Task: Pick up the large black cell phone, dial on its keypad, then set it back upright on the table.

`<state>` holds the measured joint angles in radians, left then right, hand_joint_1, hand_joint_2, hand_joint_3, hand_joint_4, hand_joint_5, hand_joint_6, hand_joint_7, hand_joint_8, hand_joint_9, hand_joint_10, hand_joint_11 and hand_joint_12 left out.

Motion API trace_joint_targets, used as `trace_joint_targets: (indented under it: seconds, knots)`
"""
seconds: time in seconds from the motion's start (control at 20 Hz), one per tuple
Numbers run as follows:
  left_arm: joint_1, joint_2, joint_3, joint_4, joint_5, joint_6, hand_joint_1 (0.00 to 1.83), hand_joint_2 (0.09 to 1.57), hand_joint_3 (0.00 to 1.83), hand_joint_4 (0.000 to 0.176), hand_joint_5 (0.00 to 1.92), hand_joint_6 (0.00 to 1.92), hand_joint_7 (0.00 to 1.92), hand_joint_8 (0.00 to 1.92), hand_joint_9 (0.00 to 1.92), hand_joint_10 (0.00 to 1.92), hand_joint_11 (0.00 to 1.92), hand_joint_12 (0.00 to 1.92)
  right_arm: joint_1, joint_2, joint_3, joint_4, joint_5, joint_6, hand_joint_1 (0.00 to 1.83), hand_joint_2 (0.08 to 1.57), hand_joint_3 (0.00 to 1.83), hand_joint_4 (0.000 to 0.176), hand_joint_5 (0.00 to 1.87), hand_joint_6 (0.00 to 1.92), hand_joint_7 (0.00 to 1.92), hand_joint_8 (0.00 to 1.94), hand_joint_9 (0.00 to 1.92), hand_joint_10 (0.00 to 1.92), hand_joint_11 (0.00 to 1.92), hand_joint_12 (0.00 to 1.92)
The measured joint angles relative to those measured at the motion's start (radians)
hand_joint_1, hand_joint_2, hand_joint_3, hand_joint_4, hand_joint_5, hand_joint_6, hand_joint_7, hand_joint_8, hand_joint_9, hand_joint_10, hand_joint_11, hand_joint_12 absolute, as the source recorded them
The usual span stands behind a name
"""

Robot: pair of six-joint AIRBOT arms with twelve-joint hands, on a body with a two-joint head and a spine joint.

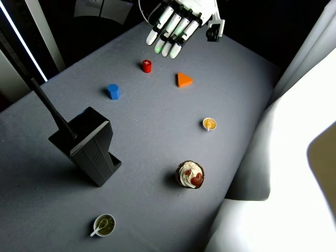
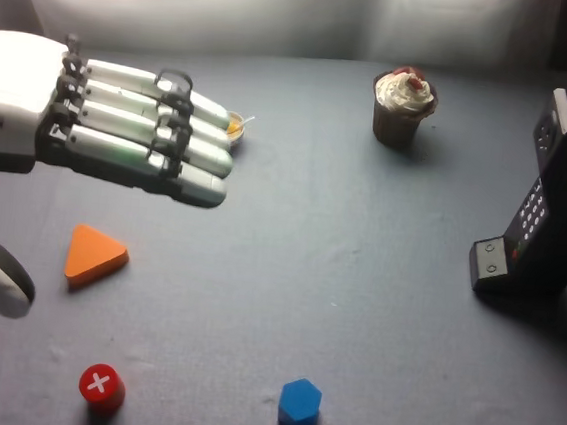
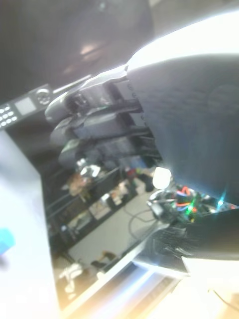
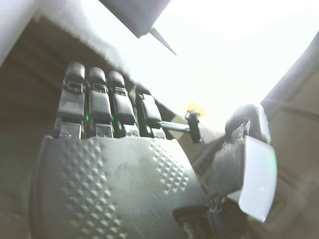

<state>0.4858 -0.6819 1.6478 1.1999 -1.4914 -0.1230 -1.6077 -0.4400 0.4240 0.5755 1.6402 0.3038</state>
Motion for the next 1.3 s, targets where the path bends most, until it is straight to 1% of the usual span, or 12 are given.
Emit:
trace_joint_targets:
  seconds: [0.1,0.15,0.25,0.4,0.45,0.6,0.8,0.85,0.95,1.15,1.2,1.3]
  knots:
    - [0.000,0.000,0.010,0.003,0.003,0.002,0.00,1.05,0.01,0.000,0.11,0.00,0.11,0.00,0.08,0.00,0.00,0.20,0.000,0.000,0.000,0.013,0.002,0.001,0.00,0.94,0.01,0.000,0.12,0.00,0.12,0.00,0.14,0.00,0.00,0.46]
    - [0.000,0.000,0.011,0.004,0.003,0.000,0.00,1.06,0.01,0.000,0.13,0.00,0.14,0.00,0.11,0.01,0.00,0.25,0.000,0.000,0.000,0.015,0.001,0.001,0.00,0.94,0.00,0.000,0.14,0.00,0.16,0.00,0.17,0.00,0.00,0.56]
    - [-0.006,0.000,0.011,0.006,0.003,-0.003,0.00,1.06,0.01,0.000,0.13,0.00,0.14,0.00,0.12,0.01,0.00,0.27,0.000,0.000,0.000,0.015,0.001,0.001,0.00,0.94,0.00,0.000,0.15,0.00,0.16,0.00,0.18,0.00,0.00,0.58]
    - [-0.011,0.001,-0.003,0.000,0.009,-0.013,0.00,1.07,0.00,0.000,0.14,0.00,0.16,0.00,0.15,0.01,0.00,0.35,0.000,-0.014,0.006,0.016,0.001,0.001,0.02,0.94,0.00,0.000,0.13,0.00,0.14,0.00,0.15,0.00,0.00,0.51]
    - [-0.011,0.001,-0.005,0.001,0.009,-0.016,0.00,1.06,0.00,0.000,0.16,0.01,0.17,0.00,0.13,0.00,0.00,0.35,0.000,-0.021,0.013,0.015,0.001,0.001,0.10,0.92,0.00,0.000,0.14,0.00,0.14,0.00,0.15,0.00,0.00,0.53]
    - [-0.016,0.001,-0.004,0.000,0.018,-0.017,0.00,1.07,0.00,0.000,0.21,0.00,0.20,0.00,0.16,0.00,0.00,0.48,0.000,-0.052,0.053,0.031,0.002,0.001,0.16,0.92,0.00,0.000,0.09,0.00,0.08,0.00,0.09,0.00,0.00,0.44]
    - [-0.033,0.001,-0.004,-0.013,0.025,-0.024,0.00,1.07,0.00,0.000,0.14,0.00,0.17,0.00,0.15,0.00,0.00,0.39,0.002,-0.078,0.088,0.057,0.000,0.007,0.25,0.90,0.00,0.000,0.14,0.01,0.13,0.01,0.14,0.01,0.00,0.50]
    - [-0.033,0.001,-0.005,-0.021,0.026,-0.024,0.00,1.08,0.00,0.000,0.16,0.01,0.18,0.01,0.16,0.01,0.00,0.42,0.010,-0.080,0.090,0.057,0.001,0.011,0.27,0.89,0.00,0.000,0.17,0.01,0.15,0.01,0.15,0.01,0.00,0.55]
    - [-0.033,0.001,-0.005,-0.023,0.037,-0.024,0.00,1.07,0.00,0.000,0.18,0.01,0.20,0.00,0.17,0.00,0.00,0.45,0.016,-0.091,0.105,0.042,0.004,0.016,0.33,0.89,0.00,0.000,0.14,0.00,0.10,0.00,0.11,0.00,0.00,0.47]
    - [-0.033,0.001,-0.010,-0.027,0.059,-0.026,0.00,1.06,0.00,0.000,0.14,0.00,0.18,0.00,0.15,0.00,0.00,0.42,0.113,-0.138,0.143,0.062,0.000,0.018,0.51,0.90,0.00,0.000,0.13,0.00,0.09,0.00,0.10,0.00,0.00,0.43]
    - [-0.033,0.001,-0.012,-0.031,0.059,-0.030,0.00,1.07,0.00,0.000,0.16,0.00,0.18,0.00,0.16,0.00,0.00,0.45,0.145,-0.155,0.161,0.057,0.001,0.018,0.57,0.95,0.01,0.000,0.11,0.00,0.07,0.00,0.09,0.00,0.00,0.42]
    - [-0.033,0.001,-0.011,-0.041,0.060,-0.031,0.00,1.07,0.00,0.000,0.16,0.00,0.19,0.00,0.17,0.01,0.00,0.49,0.147,-0.169,0.182,0.051,0.003,0.018,0.61,0.97,0.01,0.000,0.09,0.00,0.06,0.00,0.07,0.00,0.00,0.39]
